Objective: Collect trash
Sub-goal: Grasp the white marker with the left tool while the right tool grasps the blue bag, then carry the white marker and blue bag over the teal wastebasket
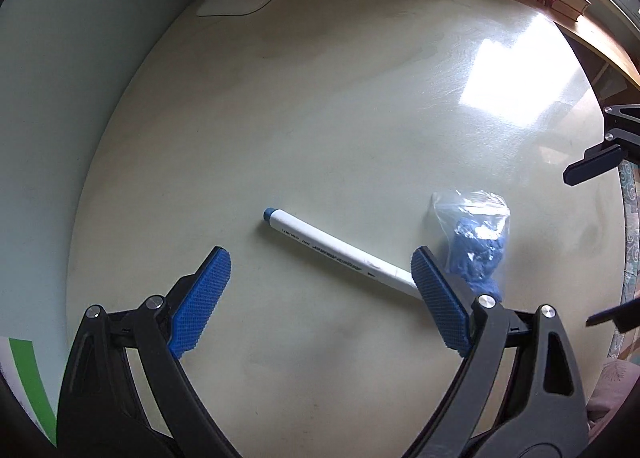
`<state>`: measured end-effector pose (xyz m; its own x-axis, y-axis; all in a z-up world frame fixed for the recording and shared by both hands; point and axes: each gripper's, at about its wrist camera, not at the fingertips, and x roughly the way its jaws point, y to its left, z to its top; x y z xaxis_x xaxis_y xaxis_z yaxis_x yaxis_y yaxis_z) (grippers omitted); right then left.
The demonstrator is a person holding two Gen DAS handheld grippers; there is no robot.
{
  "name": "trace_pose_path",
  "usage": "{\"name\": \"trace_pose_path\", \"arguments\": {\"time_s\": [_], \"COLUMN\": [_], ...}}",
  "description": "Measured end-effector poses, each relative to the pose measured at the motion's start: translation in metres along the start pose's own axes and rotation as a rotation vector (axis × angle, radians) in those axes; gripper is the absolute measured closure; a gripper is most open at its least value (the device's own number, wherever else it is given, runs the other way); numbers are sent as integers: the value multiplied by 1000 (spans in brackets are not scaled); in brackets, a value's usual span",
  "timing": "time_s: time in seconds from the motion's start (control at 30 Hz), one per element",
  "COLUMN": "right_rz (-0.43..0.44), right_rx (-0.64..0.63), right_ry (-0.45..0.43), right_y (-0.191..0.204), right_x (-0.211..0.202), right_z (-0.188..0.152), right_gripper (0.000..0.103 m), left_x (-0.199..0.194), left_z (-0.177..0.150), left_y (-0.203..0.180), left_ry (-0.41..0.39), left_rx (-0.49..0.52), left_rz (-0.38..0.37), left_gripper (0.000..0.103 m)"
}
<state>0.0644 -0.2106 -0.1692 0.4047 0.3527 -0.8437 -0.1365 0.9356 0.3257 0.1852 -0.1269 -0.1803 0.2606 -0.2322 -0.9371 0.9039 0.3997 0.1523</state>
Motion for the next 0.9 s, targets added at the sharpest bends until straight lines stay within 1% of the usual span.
{"name": "trace_pose_path", "arguments": {"time_s": [0.1,0.17,0.23,0.27,0.33,0.37,0.4,0.43,0.47,0.5,0.53,0.67,0.9], "right_rz": [-26,-37,-63,-80,-120,-145,-163,-191,-202,-215,-211,-198,-178], "right_rx": [-26,-44,-72,-87,-126,-151,-171,-189,-194,-193,-179,-144,-60], "right_ry": [18,27,34,39,42,43,35,29,28,24,22,11,-48], "right_y": [3,4,6,7,9,11,13,14,14,13,9,-2,-13], "right_x": [17,29,39,43,52,55,55,55,55,54,52,45,15], "right_z": [11,17,19,21,22,23,23,23,24,25,27,24,14], "right_gripper": [14,14,14,14,14,16,26,34,39,51,54,54,55], "left_x": [11,17,25,25,25,24,23,21,20,19,18,14,-1], "left_z": [0,-1,-3,-4,-5,-5,-6,-6,-7,-7,-8,-14,-22], "left_y": [5,10,14,16,20,20,20,20,19,18,17,13,1], "left_ry": [12,19,34,24,15,9,2,-2,-3,-2,1,4,8], "left_rx": [-19,-34,-50,-62,-72,-70,-63,-56,-50,-45,-41,-30,-9], "left_rz": [-22,-40,-60,-85,-119,-126,-129,-136,-140,-137,-140,-123,-107], "left_gripper": [16,21,29,32,45,48,57,69,75,86,91,92,92]}}
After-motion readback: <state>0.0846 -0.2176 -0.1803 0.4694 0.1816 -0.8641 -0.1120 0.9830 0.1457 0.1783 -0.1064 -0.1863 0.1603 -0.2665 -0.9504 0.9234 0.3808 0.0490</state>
